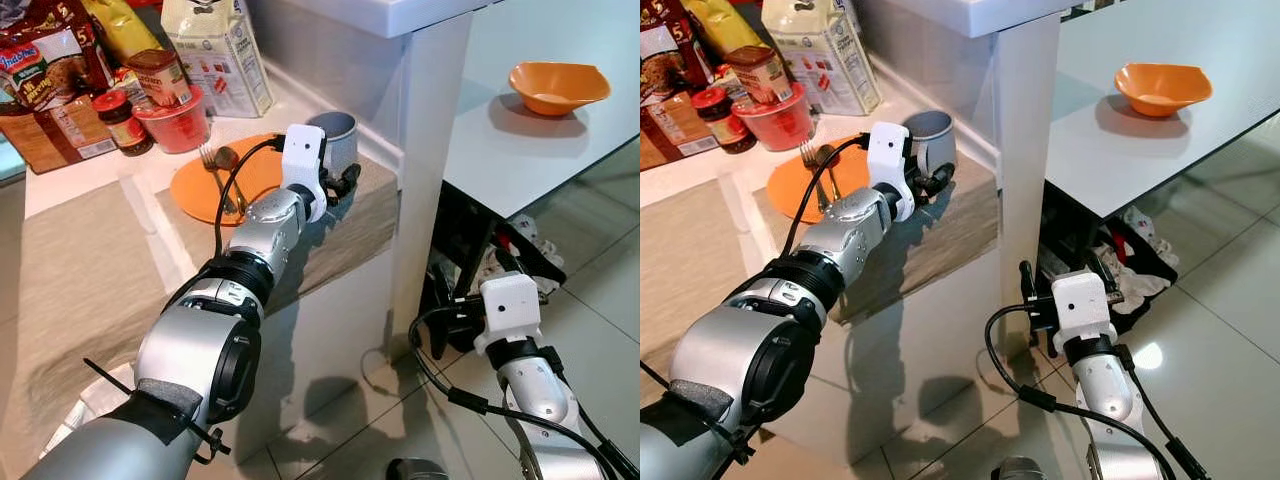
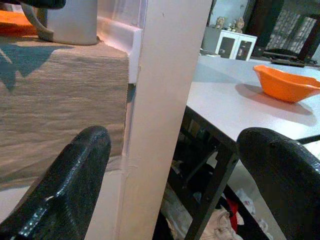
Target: Setting the table
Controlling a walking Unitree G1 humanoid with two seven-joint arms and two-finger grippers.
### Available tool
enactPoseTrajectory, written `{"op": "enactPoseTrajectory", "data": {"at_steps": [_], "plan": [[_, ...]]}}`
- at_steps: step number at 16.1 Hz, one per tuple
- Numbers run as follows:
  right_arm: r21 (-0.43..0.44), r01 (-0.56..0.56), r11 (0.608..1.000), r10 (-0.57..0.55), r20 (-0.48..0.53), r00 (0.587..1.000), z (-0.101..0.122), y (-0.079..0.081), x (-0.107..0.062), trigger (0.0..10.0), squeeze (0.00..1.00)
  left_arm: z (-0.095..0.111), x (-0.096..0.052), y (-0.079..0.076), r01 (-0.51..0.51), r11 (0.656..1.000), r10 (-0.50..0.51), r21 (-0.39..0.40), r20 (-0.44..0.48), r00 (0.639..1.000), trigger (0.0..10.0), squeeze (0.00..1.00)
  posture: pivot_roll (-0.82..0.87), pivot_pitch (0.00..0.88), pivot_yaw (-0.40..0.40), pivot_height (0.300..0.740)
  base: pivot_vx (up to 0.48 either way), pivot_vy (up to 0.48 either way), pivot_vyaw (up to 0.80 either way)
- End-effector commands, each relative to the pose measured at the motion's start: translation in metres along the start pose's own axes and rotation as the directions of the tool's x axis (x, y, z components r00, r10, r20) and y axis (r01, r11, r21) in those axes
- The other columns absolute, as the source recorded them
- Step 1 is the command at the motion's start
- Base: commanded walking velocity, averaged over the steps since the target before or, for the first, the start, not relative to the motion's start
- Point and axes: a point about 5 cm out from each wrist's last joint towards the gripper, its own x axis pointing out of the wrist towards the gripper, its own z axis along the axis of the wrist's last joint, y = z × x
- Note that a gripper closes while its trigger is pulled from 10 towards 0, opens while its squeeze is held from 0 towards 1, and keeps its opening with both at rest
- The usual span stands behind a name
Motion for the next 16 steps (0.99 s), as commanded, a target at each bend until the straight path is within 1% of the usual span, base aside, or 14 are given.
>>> {"op": "enactPoseTrajectory", "data": {"at_steps": [1,9,12,16], "plan": [[-0.003,-0.008,1.000,0.008,0.001,1.000,0.0031,0.0012,-0.0003,10.0,0.00,0.0058,0.0004,0.0036,-0.017,1.000,0.017,0.004,0.004,1.000,0.0,0.00,-0.30,0.030,0.152,0.736,0.000,0.000,0.00],[-0.006,-0.004,1.000,0.004,-0.007,1.000,0.0043,0.0010,-0.0050,10.0,0.00,0.0029,0.0024,-0.0034,-0.003,1.000,0.004,0.030,-0.017,1.000,0.0,0.00,-0.32,0.040,0.158,0.736,0.000,0.000,0.00],[-0.004,-0.003,1.000,0.003,-0.009,1.000,0.0042,0.0017,-0.0044,10.0,0.00,0.0026,0.0020,-0.0016,-0.025,0.999,0.026,0.035,-0.016,1.000,0.0,0.00,-0.31,0.038,0.157,0.736,0.000,0.000,0.00],[-0.002,-0.007,1.000,0.007,-0.012,1.000,0.0038,0.0028,-0.0043,10.0,0.00,0.0023,0.0018,-0.0011,-0.027,0.999,0.028,0.028,-0.012,1.000,0.0,0.00,-0.31,0.040,0.157,0.736,0.000,0.000,0.00]]}}
